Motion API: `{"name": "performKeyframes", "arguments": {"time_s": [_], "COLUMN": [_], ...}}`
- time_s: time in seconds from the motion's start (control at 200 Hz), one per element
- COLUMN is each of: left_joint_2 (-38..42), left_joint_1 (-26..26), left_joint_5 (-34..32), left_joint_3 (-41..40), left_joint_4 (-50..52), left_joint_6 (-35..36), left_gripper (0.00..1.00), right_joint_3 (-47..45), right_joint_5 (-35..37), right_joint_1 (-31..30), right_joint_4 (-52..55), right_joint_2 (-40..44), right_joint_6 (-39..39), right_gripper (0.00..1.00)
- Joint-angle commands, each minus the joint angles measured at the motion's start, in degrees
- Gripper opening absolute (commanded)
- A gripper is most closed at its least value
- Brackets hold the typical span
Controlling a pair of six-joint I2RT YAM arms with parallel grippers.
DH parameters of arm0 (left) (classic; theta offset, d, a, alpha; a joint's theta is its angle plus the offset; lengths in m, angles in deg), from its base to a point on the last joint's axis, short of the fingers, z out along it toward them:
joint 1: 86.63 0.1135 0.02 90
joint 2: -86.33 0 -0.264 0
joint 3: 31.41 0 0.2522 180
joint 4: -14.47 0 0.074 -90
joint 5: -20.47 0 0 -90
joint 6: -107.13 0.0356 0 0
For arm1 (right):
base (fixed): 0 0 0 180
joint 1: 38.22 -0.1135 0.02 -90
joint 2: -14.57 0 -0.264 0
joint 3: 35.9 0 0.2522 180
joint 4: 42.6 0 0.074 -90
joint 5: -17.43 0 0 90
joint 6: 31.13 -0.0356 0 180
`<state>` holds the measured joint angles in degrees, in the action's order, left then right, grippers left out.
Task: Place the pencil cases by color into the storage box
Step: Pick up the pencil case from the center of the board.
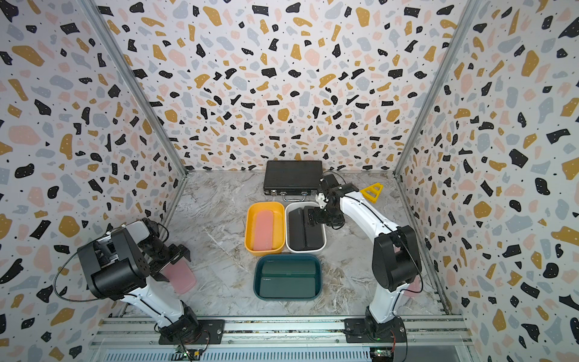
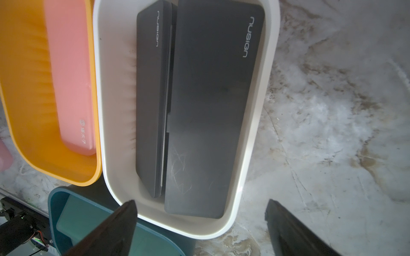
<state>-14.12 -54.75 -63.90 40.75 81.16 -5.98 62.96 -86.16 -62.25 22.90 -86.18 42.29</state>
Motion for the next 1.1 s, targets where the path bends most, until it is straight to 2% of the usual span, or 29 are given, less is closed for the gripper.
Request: {"name": "performKeyframes", "arguments": {"time_s": [0.0, 0.31, 0.831, 0.976, 1.096], "left_joint_2": [-2.6, -1.7, 6.3, 9.0, 11.1], "left_joint_1": [0.0, 0.0, -0.3, -2.0, -5.7], "left_joint_5": [0.7, 0.8, 2.2, 2.1, 0.8], "left_joint_3": [-1.0, -1.0, -1.0, 1.1, 4.5], "left_joint_4": [-1.0, -1.1, -1.0, 0.9, 3.4], "left_joint_6": [0.6, 0.8, 1.1, 1.1, 0.9], "left_gripper": [0.95, 0.83, 0.76, 0.76, 0.76], "right_joint_3": [-0.6, -1.1, 0.1, 0.3, 0.1], "right_joint_5": [-0.3, 0.0, 0.4, 0.8, 1.0], "right_joint_1": [-0.3, -0.3, -0.2, -0.2, -0.3], "right_joint_4": [-0.1, -0.1, 0.4, 0.6, 0.6], "right_joint_2": [2.1, 2.7, 2.6, 2.8, 3.1], "right_joint_6": [-0.5, -0.1, 0.3, 0.3, 0.3], "right_gripper": [0.96, 0.96, 0.96, 0.96, 0.96]}}
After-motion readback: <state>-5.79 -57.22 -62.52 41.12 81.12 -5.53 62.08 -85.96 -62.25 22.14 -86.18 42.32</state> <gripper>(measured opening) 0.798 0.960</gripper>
